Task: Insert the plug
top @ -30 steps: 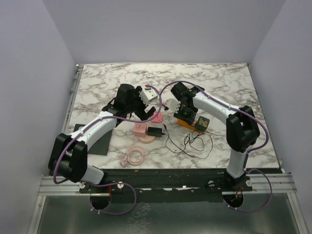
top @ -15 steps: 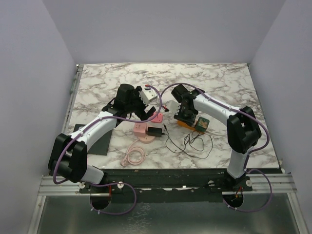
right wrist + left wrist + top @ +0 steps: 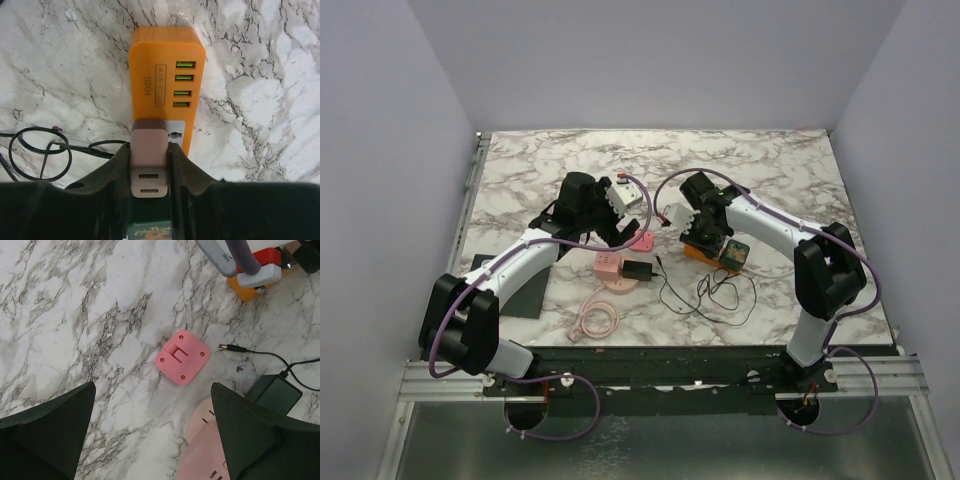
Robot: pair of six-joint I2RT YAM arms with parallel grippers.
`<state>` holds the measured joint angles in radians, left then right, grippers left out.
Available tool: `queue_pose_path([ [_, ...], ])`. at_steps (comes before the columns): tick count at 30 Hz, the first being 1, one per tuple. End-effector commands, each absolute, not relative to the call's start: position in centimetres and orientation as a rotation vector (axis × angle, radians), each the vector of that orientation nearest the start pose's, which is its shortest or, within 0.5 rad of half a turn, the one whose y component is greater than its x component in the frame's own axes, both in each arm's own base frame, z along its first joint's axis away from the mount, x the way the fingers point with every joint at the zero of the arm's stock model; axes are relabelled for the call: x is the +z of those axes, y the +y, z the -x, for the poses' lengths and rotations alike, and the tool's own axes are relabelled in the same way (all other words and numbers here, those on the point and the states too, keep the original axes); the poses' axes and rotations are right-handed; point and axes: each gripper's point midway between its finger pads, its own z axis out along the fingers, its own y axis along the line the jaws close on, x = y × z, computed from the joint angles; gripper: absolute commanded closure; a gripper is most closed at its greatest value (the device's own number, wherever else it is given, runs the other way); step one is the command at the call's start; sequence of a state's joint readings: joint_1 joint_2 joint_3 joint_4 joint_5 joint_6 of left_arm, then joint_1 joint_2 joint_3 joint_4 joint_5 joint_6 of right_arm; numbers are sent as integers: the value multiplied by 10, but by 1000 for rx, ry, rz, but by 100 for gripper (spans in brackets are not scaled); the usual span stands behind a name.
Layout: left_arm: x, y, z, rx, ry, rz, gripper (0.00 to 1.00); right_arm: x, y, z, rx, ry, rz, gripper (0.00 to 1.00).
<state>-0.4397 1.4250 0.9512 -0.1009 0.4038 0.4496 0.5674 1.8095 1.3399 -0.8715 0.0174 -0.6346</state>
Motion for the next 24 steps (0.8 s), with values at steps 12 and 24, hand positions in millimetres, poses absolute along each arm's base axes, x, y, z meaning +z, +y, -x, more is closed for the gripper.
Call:
queue_pose_path([
  [12, 153, -220, -305, -591, 1807, -1421, 1, 106, 183, -331, 21, 2351, 1460, 5],
  [24, 125, -169, -270, -554, 1806, -1765, 1, 159, 217, -339, 186, 2207, 1125, 0],
])
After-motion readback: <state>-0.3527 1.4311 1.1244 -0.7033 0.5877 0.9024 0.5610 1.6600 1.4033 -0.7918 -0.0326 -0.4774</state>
